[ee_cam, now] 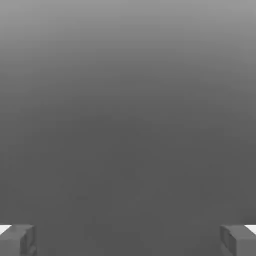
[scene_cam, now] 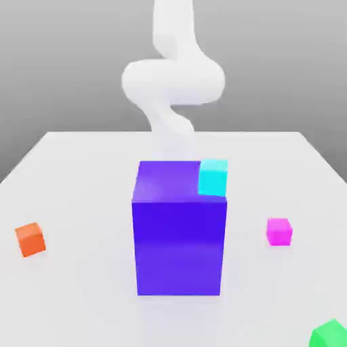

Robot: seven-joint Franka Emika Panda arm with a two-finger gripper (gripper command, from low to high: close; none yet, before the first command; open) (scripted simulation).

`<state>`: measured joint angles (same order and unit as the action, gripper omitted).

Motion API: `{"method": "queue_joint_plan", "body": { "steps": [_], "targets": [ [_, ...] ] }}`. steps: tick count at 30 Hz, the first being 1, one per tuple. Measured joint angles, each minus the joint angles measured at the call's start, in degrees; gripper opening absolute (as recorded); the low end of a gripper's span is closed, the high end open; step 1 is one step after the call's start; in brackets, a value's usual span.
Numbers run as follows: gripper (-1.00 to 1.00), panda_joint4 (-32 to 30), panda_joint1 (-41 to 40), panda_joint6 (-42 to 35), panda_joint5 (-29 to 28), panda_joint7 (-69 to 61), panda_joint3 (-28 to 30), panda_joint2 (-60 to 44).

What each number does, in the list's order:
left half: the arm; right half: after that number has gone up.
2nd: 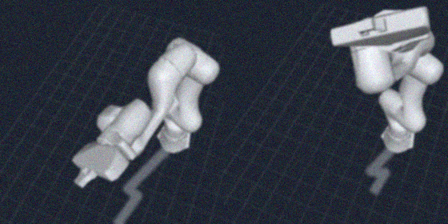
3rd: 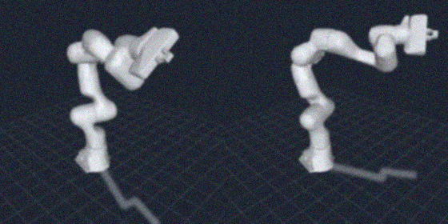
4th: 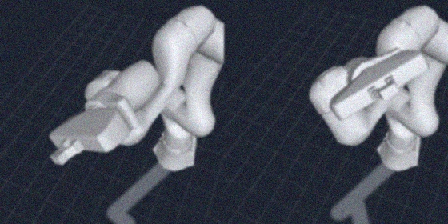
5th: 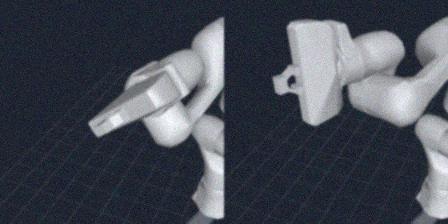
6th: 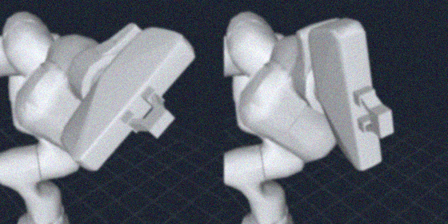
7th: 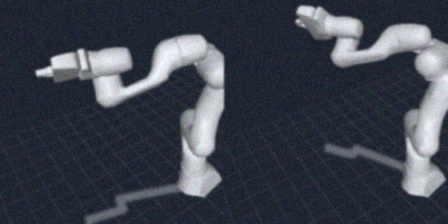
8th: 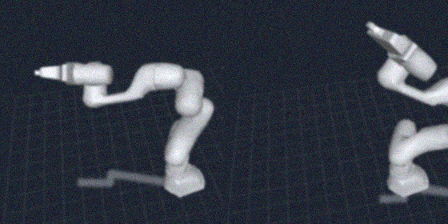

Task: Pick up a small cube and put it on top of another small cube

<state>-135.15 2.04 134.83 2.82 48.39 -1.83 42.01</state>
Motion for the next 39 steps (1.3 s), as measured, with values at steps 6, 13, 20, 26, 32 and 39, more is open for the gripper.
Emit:
{"method": "queue_joint_plan", "body": {
  "steps": [6, 13, 20, 26, 32, 39],
  "targets": [
    [0.00, -8.2, 5.2, 7.3, 6.3, 6.9, -6.2, -9.3],
    [0.00, -17.5, 11.1, 15.6, 11.4, 16.2, -15.3, -19.6],
    [0.00, -27.0, 15.9, 24.4, 12.8, 28.3, -25.9, -30.2],
    [0.00, -33.3, 17.7, 33.1, -0.3, 46.4, -29.8, -40.9],
    [0.00, -30.9, 39.4, 42.8, -21.7, 62.2, -3.4, -53.7],
    [-1.00, -30.3, 44.4, 45.5, -22.2, 62.9, 1.5, -56.7]
  ]
}}
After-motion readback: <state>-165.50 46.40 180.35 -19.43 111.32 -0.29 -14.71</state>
